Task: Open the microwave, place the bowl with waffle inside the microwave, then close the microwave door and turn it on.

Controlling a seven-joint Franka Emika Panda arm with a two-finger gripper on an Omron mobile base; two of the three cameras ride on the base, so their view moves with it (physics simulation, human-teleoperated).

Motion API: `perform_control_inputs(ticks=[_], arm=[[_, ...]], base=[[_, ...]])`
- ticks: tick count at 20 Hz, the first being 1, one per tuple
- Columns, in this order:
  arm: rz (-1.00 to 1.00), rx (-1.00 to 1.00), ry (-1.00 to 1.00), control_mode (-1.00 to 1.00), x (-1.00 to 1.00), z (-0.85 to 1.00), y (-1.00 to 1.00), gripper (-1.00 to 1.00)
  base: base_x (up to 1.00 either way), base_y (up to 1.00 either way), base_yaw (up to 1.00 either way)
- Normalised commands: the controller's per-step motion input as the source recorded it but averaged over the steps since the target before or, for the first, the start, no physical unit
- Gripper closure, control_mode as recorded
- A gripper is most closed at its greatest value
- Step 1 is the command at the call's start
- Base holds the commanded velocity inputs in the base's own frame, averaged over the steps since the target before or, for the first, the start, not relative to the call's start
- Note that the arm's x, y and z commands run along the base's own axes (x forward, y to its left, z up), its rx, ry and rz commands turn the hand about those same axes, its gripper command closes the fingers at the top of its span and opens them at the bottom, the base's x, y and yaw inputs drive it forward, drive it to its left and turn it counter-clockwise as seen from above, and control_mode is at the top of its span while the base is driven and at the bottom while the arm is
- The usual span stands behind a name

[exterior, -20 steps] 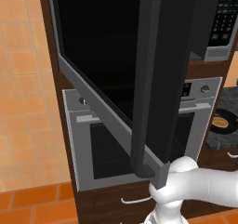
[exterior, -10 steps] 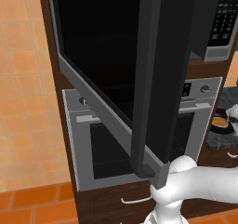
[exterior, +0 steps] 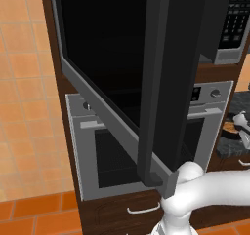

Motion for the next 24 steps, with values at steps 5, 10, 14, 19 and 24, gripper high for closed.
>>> perform_control_inputs(ticks=[5, 10, 14, 19, 24], arm=[[-0.02, 0.04, 0.02, -1.00, 0.11, -0.09, -0.15, 1.00], [0.00, 0.03, -0.01, -1.00, -0.24, 0.00, -0.38, 1.00], [-0.01, 0.06, -0.18, -1.00, -0.90, 0.30, -0.47, 1.00], [0.00, 0.04, -0.30, -1.00, -1.00, 0.71, -0.27, 1.00], [0.17, -0.11, -0.23, -1.00, -1.00, 0.75, 0.09, 1.00]], base=[[0.00, 0.00, 0.00], [0.00, 0.00, 0.00], [0.00, 0.00, 0.00], [0.00, 0.00, 0.00], [0.00, 0.00, 0.00]])
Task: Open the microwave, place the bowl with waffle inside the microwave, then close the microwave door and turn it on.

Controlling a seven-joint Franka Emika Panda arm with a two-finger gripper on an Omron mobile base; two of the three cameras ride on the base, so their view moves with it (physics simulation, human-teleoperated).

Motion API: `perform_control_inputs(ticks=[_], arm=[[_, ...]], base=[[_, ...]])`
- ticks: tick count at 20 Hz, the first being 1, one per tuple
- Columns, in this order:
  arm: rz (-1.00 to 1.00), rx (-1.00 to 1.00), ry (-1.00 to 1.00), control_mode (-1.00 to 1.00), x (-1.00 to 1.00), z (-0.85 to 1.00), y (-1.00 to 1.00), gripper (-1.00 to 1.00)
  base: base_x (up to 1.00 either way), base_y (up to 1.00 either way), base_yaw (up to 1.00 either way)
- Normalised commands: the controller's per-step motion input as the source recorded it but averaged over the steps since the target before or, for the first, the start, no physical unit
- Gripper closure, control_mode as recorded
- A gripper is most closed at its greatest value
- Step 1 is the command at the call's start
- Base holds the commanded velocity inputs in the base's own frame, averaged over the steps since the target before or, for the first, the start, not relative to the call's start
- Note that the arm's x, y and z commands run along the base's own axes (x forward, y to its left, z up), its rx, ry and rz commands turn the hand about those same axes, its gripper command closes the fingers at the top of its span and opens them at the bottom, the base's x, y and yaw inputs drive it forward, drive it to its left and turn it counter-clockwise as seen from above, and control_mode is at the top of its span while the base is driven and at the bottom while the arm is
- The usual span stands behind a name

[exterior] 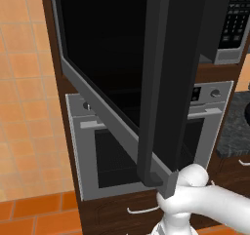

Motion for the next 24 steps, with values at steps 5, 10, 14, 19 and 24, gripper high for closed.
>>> perform_control_inputs(ticks=[5, 10, 14, 19, 24], arm=[[0.19, -0.19, -0.24, -1.00, -1.00, 0.69, 0.46, 1.00], [0.14, -0.17, -0.27, -1.00, -1.00, 0.65, 0.95, 1.00], [0.13, -0.17, -0.14, -1.00, -0.97, 0.93, 1.00, 1.00], [0.13, -0.15, -0.07, -1.00, -0.59, 0.98, 1.00, 1.00], [0.03, -0.30, 0.00, -1.00, -0.05, 0.66, 1.00, 1.00]], base=[[0.00, 0.00, 0.00], [0.00, 0.00, 0.00], [0.00, 0.00, 0.00], [0.00, 0.00, 0.00], [0.00, 0.00, 0.00]])
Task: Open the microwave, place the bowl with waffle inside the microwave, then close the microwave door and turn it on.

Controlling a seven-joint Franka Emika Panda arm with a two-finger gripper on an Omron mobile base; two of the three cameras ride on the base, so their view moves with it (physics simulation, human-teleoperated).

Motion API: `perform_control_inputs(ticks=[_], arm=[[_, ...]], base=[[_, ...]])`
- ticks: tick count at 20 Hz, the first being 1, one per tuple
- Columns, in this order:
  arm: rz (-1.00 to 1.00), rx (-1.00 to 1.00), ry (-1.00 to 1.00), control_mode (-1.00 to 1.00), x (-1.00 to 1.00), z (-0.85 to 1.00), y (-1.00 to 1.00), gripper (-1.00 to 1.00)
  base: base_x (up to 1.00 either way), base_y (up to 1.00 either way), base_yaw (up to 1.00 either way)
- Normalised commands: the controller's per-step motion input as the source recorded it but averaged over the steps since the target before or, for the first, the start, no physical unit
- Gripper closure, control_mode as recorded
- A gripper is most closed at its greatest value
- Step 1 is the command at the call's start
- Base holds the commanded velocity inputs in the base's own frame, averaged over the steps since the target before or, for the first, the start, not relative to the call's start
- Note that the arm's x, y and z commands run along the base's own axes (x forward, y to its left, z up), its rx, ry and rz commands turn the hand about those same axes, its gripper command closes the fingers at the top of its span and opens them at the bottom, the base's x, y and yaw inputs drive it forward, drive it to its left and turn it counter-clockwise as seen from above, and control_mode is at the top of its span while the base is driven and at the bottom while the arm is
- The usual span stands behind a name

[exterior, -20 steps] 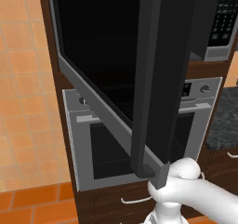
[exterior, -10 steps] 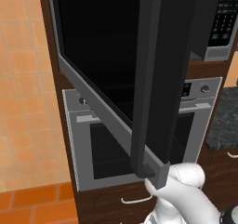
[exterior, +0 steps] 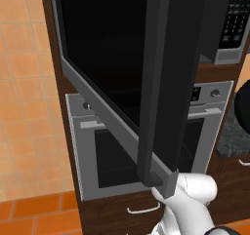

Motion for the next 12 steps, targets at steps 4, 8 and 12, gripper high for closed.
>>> perform_control_inputs(ticks=[4, 8, 12], arm=[[0.00, -0.30, 0.10, -1.00, 0.00, 0.62, 1.00, 1.00], [0.08, -0.24, 0.24, -1.00, 0.00, 0.88, 1.00, 1.00], [0.21, -0.18, 0.26, -1.00, 0.00, 0.94, 1.00, 1.00]], base=[[0.00, 0.00, 0.00], [0.00, 0.00, 0.00], [0.00, 0.00, 0.00]])
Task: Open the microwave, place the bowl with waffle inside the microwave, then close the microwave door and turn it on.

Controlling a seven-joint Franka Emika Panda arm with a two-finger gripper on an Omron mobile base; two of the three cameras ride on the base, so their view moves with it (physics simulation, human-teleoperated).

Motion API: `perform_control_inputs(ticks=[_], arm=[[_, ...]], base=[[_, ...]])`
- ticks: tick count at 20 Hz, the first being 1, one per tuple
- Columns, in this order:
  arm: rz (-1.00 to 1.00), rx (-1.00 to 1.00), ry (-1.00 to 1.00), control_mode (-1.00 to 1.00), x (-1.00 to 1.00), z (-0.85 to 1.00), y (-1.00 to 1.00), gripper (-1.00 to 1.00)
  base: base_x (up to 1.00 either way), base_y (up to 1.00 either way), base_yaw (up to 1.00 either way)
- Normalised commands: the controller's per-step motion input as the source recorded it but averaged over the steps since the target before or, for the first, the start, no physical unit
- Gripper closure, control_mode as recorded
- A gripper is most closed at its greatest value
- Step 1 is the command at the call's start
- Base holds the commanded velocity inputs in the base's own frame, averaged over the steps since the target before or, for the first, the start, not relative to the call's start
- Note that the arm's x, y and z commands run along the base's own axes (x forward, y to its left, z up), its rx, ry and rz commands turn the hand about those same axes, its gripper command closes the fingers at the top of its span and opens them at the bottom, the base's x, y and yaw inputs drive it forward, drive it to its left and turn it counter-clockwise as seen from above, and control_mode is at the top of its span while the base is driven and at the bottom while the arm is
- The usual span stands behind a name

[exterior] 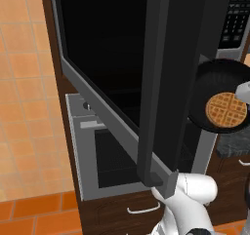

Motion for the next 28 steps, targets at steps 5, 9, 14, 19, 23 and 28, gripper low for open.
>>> perform_control_inputs(ticks=[5, 9, 14, 19, 23, 28], arm=[[0.22, -0.01, 0.06, -1.00, 0.21, 0.80, 1.00, 1.00], [0.06, 0.30, 0.00, -1.00, 0.38, 0.36, 0.71, 1.00], [-0.22, 0.46, -0.12, -1.00, 0.36, -0.03, 0.53, 1.00], [-0.34, 0.11, -0.04, -1.00, 0.62, -0.01, 0.72, 1.00], [-0.27, 0.24, 0.00, -1.00, 0.89, 0.00, 0.13, 1.00], [0.05, 0.33, 0.05, -1.00, 1.00, 0.00, -0.07, 1.00]], base=[[0.00, 0.00, 0.00], [0.00, 0.00, 0.00], [0.00, 0.00, 0.00], [0.00, 0.00, 0.00], [0.00, 0.00, 0.00], [0.00, 0.00, 0.00]])
